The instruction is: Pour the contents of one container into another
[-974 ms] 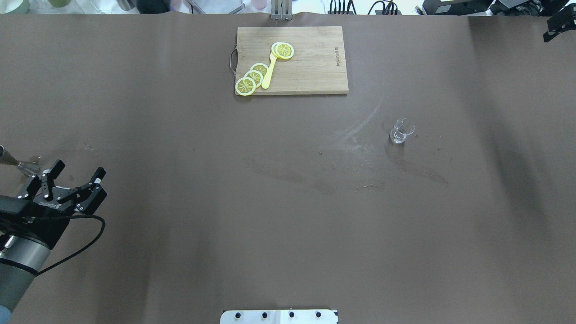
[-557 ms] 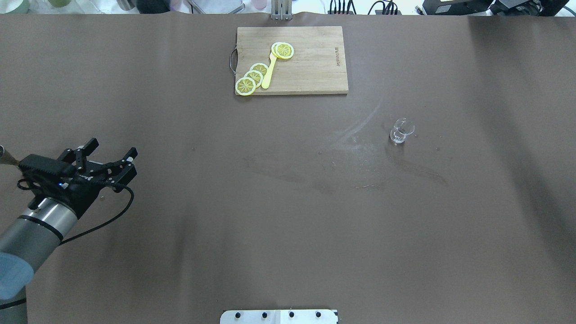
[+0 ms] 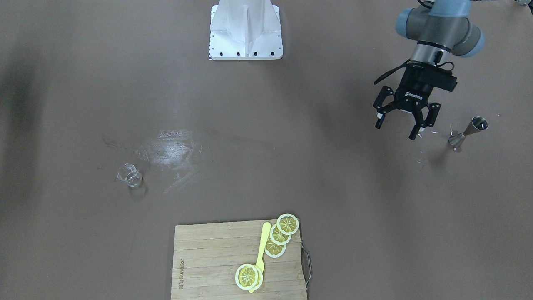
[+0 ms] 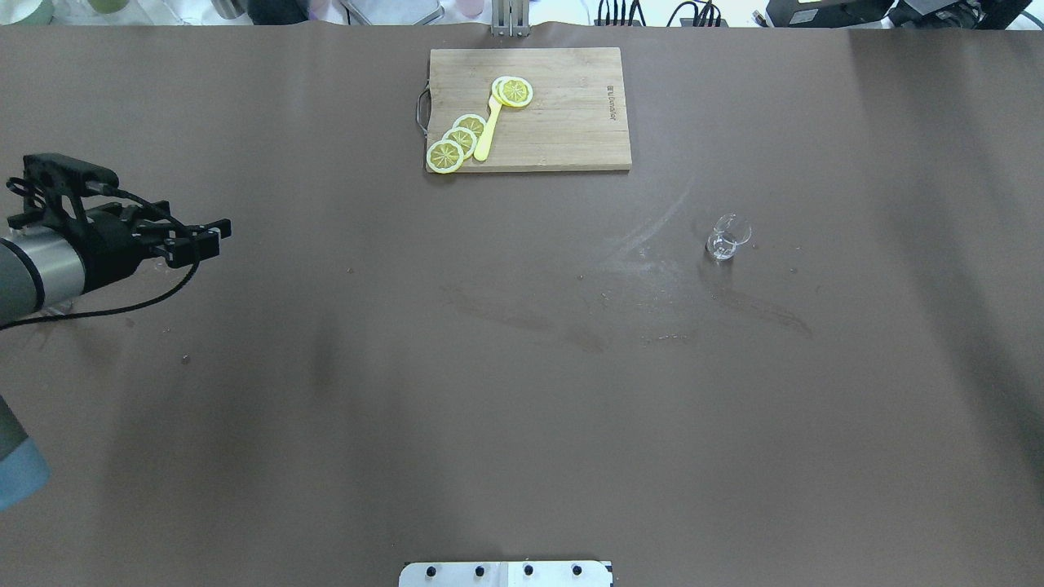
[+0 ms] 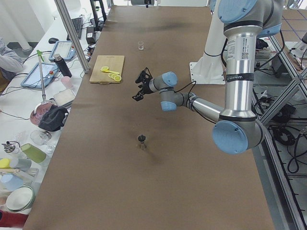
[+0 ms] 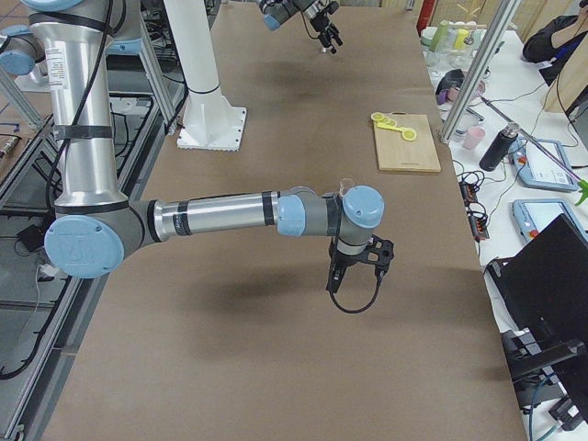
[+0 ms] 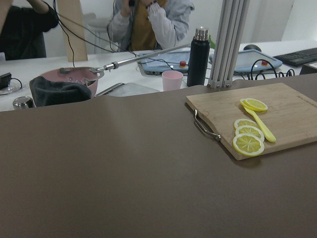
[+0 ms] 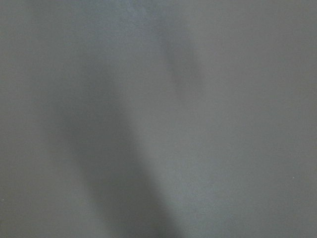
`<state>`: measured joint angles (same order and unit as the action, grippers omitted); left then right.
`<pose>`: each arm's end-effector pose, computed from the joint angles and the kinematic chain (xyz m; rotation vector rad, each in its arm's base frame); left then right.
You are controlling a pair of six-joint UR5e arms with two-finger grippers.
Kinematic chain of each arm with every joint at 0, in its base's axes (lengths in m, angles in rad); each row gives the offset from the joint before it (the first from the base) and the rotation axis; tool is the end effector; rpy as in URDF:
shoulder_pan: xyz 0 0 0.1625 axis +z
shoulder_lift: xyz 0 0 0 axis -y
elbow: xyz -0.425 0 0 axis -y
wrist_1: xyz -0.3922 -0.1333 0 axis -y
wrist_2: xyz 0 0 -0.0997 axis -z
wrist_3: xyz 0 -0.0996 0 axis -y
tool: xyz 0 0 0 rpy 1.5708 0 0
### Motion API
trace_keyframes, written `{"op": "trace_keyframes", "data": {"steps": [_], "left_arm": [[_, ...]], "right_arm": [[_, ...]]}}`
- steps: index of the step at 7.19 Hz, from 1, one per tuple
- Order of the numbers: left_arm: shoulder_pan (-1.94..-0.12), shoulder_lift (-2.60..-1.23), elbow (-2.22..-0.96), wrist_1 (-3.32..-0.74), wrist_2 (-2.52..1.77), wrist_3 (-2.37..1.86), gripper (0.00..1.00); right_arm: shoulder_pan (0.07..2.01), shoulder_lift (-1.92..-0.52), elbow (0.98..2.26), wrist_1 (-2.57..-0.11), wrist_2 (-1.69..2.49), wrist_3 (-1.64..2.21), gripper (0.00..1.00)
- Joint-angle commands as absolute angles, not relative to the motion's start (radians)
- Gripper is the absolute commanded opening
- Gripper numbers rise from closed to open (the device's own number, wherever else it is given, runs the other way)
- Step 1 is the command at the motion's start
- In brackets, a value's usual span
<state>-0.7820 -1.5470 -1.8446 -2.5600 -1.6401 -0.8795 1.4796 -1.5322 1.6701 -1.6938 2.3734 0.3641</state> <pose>0.2631 -0.4394 0.4284 0.7876 0.9579 -0.0358 0.0154 -0.5091 0.6010 -0.1679 -0.7873 0.2521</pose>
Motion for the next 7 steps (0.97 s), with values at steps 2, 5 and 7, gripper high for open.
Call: {"op": "trace_keyframes", "data": {"steps": [2, 5, 7], "left_arm": [[-1.122, -1.546, -1.807, -2.206, -2.103, -0.879, 0.98], [-1.279, -1.539, -1.747, -1.926, -2.218, -0.877, 0.98], [-1.365, -1.534, -1.743, -1.799, -2.223, -0.67, 0.98]], "right_arm": [[1.485, -1.574, 1.666, -1.692, 2.378, 0.356, 1.0], [1.506, -1.586, 1.663, -1.692, 2.37, 0.236, 1.0], [1.506, -1.582, 1.67, -1.704, 2.37, 0.247, 1.0]]}}
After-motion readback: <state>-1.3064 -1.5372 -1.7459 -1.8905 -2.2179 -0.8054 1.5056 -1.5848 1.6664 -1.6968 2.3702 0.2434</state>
